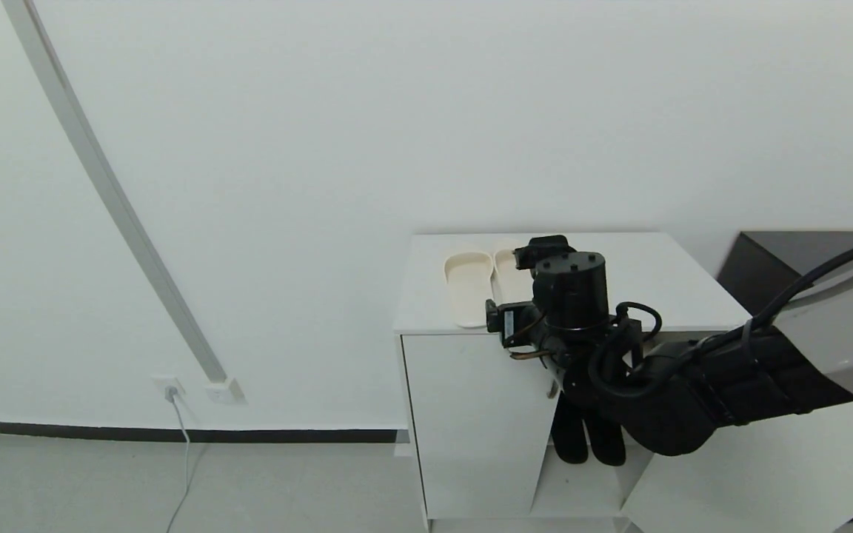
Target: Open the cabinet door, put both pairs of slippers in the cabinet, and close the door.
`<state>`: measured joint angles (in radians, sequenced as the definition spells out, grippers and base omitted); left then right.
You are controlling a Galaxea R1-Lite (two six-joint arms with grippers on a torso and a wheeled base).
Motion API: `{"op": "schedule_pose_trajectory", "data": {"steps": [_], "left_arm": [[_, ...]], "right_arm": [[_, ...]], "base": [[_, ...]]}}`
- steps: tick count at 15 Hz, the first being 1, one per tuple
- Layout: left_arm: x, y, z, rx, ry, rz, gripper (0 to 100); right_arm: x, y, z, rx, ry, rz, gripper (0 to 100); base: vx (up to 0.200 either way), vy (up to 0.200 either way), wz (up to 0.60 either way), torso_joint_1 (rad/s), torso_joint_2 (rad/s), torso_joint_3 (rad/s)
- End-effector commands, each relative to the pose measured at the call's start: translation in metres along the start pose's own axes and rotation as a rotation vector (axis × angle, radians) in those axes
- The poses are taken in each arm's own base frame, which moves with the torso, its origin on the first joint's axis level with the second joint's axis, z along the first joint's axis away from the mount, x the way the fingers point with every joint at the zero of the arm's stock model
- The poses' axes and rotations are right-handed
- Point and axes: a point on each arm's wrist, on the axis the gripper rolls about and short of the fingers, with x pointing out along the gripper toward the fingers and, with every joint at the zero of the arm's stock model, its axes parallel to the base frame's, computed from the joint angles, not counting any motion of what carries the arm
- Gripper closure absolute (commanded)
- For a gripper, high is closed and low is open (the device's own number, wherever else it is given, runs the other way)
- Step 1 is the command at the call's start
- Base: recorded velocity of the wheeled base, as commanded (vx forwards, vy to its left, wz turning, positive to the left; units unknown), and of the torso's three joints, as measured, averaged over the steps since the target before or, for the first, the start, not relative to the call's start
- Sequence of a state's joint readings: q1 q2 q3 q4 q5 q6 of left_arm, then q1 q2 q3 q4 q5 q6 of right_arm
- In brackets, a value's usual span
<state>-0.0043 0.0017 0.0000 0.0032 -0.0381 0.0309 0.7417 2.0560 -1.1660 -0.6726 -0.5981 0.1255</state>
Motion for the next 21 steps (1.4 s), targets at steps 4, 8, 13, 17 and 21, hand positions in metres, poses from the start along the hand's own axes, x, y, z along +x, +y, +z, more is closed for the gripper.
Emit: {"op": "schedule_pose_trajectory", "data": {"steps": [4, 8, 13, 17, 21], "left_arm": [[0.0, 0.0, 0.0, 0.0, 0.0, -0.001, 100], [0.0, 0.0, 0.0, 0.0, -0.002, -0.001, 100], [0.0, 0.0, 0.0, -0.002, -0.002, -0.001, 100], [0.0, 0.0, 0.0, -0.003, -0.002, -0.001, 100], [0.0, 0.0, 0.0, -0.003, -0.002, -0.001, 100]], "right_arm": [[0.009, 0.015, -0.012, -0.011, 0.013, 0.02, 0], [0.032, 0.022, -0.019, 0.006, 0.005, 0.004, 0], [0.058, 0.022, -0.024, 0.004, 0.018, -0.01, 0], [0.081, 0.017, -0.022, 0.022, -0.003, 0.012, 0], [0.097, 0.014, -0.02, 0.025, 0.001, 0.016, 0]], "base": [[0.2, 0.0, 0.0, 0.008, 0.0, 0.005], [0.0, 0.0, 0.0, 0.0, 0.0, 0.0], [0.0, 0.0, 0.0, 0.0, 0.0, 0.0], [0.0, 0.0, 0.0, 0.0, 0.0, 0.0], [0.0, 0.0, 0.0, 0.0, 0.0, 0.0]]}}
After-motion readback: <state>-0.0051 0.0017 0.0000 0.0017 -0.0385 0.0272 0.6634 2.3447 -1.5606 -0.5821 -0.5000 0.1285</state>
